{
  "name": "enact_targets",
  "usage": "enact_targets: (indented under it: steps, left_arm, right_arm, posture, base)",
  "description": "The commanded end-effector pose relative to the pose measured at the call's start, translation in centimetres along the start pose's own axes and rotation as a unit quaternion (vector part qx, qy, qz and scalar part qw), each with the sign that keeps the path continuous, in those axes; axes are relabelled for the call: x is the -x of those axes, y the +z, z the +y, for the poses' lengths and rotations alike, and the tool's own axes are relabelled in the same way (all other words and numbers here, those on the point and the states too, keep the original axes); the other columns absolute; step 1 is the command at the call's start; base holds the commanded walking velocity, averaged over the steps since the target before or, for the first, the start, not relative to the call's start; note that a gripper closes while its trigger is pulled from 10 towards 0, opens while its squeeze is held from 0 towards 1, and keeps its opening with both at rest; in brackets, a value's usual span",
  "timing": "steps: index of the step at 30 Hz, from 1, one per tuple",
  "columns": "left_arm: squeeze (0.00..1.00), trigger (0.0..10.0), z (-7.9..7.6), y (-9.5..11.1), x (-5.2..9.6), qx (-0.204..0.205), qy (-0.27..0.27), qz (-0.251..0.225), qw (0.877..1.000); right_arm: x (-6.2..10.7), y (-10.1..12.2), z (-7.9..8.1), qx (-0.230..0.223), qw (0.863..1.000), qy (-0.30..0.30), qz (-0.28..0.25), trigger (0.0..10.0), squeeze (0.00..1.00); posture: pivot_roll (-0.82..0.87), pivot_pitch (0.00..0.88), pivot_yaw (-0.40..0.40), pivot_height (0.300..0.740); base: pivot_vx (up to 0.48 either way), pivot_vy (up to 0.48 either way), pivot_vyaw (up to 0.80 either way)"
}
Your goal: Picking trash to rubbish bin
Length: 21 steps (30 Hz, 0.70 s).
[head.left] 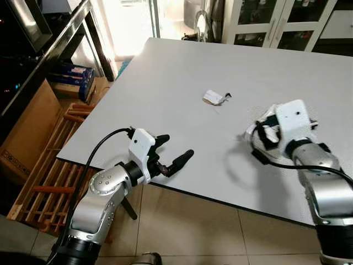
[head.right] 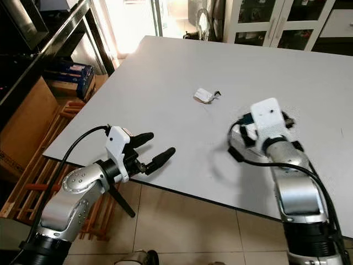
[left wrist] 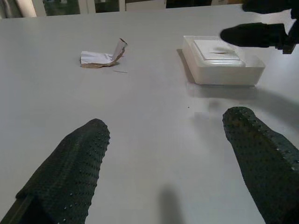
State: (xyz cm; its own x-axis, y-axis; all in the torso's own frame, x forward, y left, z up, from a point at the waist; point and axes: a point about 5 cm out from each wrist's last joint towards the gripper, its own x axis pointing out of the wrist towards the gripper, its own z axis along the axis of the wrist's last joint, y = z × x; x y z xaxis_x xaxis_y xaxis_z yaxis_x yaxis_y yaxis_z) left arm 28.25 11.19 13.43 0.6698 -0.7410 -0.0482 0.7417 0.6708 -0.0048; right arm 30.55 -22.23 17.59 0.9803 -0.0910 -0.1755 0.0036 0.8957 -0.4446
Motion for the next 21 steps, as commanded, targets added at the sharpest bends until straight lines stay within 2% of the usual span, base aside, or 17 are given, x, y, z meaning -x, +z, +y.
enact_targets:
  steps: [1, 5, 8, 21]
  left_arm:
    - [0.00, 10.0, -0.2, 0.1, 0.1, -0.007, -0.008, 0.005, 1.000]
    - [0.00, 10.0, -0.3, 0.0, 0.3, -0.006, -0.008, 0.008, 1.000]
    - [0.00, 10.0, -0.2, 0.1, 0.5, -0.005, -0.009, 0.010, 1.000]
    - [0.00, 10.0, -0.3, -0.1, 1.0, -0.007, -0.013, 0.021, 1.000]
  right_arm:
    - [0.0, -1.1, -0.7, -0.009, 0.999, -0.030, 0.025, 10.0, 0.00]
    - [-0.1, -2.1, -1.0, -0.027, 0.997, -0.064, 0.043, 10.0, 0.00]
    - [-0.2, -2.9, -0.5, -0.049, 0.995, -0.067, 0.058, 10.0, 0.00]
    - [-0.9, -4.5, 1.8, -0.103, 0.989, -0.039, 0.097, 10.0, 0.00]
  posture:
    - [-0.03, 0.119, 0.086, 0.740]
    - [-0.02, 0.122, 0.089, 0.740]
    - [-0.01, 0.127, 0.096, 0.740]
    - [0.01, 0.138, 0.107, 0.740]
  base:
    - [0.000, 0.000, 0.00]
    - [0.000, 0.000, 0.00]
    - [0.000, 0.000, 0.00]
    - [0.000, 0.000, 0.00]
